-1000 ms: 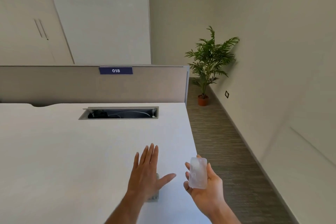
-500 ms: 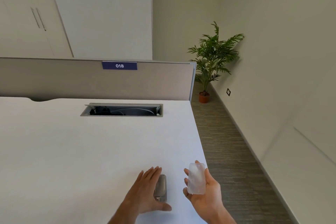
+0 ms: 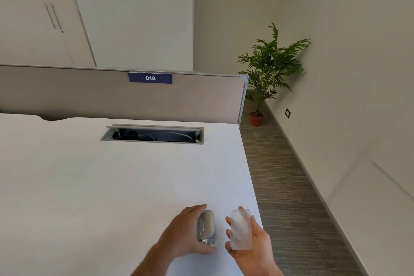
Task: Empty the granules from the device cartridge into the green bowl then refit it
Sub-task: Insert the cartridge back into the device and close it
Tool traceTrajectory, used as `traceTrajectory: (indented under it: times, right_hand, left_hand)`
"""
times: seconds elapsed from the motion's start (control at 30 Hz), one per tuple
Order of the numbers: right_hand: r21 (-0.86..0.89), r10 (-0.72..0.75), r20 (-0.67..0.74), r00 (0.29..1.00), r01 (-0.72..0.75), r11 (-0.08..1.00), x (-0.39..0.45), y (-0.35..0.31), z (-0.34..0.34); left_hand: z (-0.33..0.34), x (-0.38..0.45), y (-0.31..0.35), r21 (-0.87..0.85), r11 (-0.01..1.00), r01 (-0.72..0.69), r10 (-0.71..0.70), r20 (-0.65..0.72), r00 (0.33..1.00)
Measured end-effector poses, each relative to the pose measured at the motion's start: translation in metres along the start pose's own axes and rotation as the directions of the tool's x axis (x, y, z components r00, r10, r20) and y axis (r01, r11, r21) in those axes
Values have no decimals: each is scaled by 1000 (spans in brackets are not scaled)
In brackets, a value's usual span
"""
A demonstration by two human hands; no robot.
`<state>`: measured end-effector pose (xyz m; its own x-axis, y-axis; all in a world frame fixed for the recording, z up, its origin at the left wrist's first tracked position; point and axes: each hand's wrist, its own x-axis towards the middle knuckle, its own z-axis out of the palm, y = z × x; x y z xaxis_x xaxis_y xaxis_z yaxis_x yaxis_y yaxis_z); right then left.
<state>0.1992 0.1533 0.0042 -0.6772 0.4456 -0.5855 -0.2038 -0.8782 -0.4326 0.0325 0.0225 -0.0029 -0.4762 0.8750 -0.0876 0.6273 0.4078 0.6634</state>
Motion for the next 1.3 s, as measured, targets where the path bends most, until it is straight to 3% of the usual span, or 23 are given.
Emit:
traceTrajectory:
  times: [0.27,0.43,0.63,1.3]
  right_hand:
    - [-10,80,50,995,-80,997,1,3,8]
    - [-120,-123,54,991,129,984,2,3,8]
    - [17,41,56,998,-42,999,-4,-5,14]
    - [66,42,4,999,-42,997,-10,-6,23]
  left_hand:
    - [-5,15,60,-77,977,-199,204,64,977]
    - [3,19,72,-66,966,-250,255,84,963]
    - [7,20,68,-63,956,-288,291,61,955]
    - [9,16,69,-44,958,-283,283,0,959]
